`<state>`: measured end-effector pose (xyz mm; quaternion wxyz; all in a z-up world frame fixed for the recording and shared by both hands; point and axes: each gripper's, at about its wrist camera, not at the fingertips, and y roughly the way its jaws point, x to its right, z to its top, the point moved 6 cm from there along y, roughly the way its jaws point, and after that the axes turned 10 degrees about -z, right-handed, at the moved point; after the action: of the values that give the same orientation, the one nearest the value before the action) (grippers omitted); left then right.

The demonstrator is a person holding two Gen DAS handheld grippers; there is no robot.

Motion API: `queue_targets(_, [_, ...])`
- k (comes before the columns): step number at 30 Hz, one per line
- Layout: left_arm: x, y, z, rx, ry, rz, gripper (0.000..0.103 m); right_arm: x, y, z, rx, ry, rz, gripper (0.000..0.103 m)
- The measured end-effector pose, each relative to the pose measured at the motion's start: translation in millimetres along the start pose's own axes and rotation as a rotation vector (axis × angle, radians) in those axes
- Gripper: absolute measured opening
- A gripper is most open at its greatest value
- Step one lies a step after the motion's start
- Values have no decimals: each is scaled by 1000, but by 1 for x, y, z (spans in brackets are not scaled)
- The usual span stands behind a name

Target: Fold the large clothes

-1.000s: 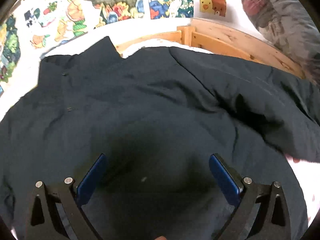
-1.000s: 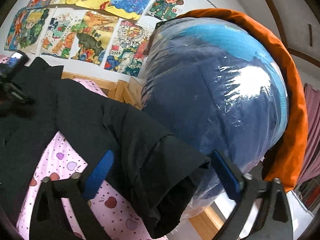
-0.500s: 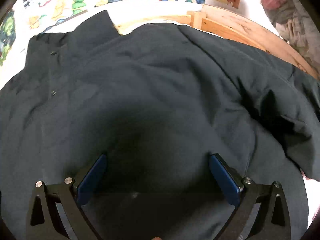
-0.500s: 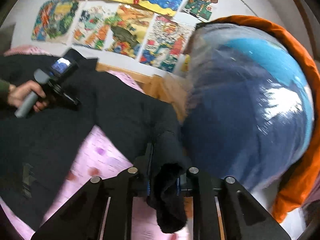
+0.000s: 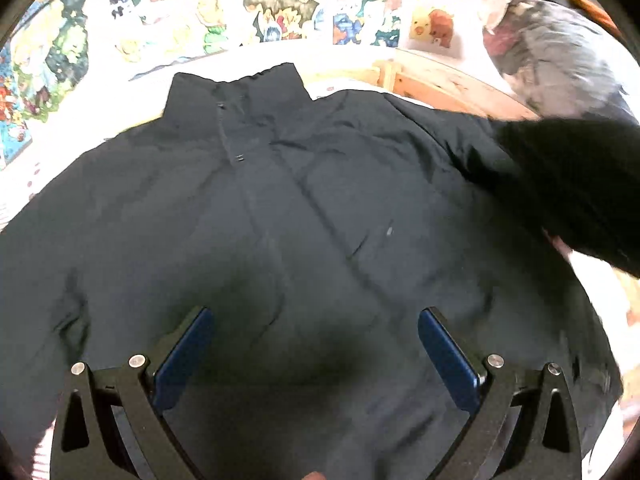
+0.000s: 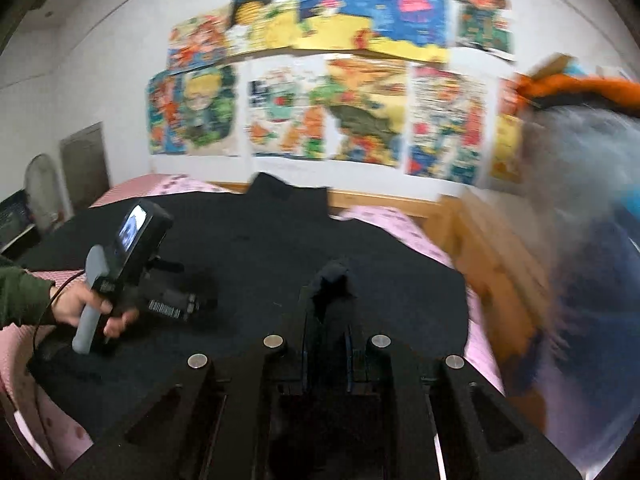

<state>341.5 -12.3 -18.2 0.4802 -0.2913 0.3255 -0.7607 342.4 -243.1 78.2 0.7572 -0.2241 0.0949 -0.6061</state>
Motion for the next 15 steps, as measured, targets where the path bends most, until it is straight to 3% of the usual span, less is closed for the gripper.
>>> queue_targets(5, [-26,-37,-42,-8,61,25,103,-80,47,27,-120,-71,124,11])
queue_targets(10, [-47,-72,-67,30,18,-56,103,-167,91,36,-241,-167,258,11])
queue_targets(15, [-62,-90,-80,67,-9,-109,103,-249,136,26,-325,-203,446,11])
